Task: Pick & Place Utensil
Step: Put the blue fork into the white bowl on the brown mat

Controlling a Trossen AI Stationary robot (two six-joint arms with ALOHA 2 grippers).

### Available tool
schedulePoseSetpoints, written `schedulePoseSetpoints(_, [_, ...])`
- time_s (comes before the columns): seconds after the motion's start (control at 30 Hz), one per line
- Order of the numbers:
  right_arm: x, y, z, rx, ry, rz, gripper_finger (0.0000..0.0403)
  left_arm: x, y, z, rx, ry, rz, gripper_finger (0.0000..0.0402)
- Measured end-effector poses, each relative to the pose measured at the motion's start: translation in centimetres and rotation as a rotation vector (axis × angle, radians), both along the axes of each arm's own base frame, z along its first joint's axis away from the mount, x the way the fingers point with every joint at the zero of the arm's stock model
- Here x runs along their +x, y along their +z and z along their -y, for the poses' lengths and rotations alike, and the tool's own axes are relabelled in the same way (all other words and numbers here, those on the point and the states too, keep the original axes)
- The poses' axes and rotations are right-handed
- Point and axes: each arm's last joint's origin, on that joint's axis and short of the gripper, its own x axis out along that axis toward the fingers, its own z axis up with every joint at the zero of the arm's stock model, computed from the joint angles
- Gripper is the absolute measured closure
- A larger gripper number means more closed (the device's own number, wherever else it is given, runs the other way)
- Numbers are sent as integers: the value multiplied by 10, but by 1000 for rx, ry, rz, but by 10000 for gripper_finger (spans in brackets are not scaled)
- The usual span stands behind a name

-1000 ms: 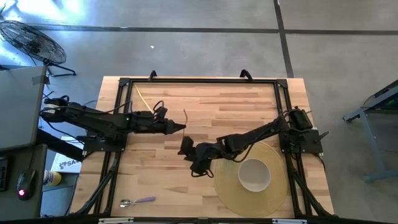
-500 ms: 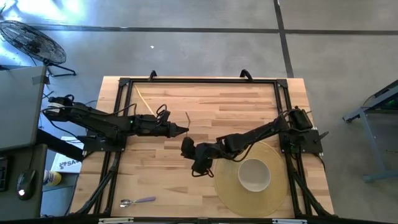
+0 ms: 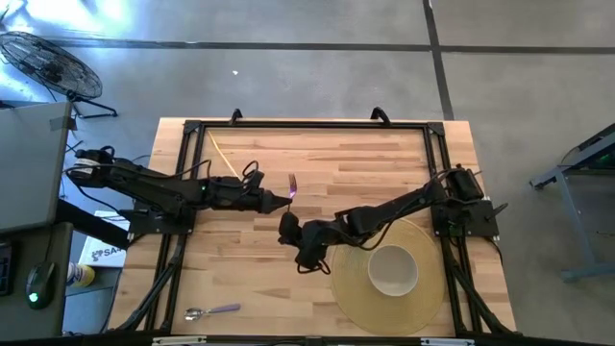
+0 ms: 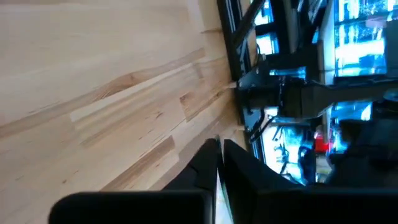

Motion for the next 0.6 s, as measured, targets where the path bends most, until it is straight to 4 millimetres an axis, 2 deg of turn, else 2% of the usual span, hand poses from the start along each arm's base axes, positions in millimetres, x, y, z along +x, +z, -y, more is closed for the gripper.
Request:
schedulePoseSetpoints(0.13, [-2, -4, -2, 16, -20, -23, 399, 0, 3, 1, 37, -38, 14, 329])
schedulePoseSetpoints(0.4, [-9, 1, -21, -60, -93, 20, 400, -8, 14, 0, 112, -47, 55, 195])
schedulePoseSetpoints(0.5, [-18, 14, -35, -68, -89, 65, 400, -17, 26, -2, 174, -23, 99, 161])
schedulePoseSetpoints(0.6, [-30, 33, -50, -39, -85, 127, 400, -27, 34, -4, 237, 5, 115, 147])
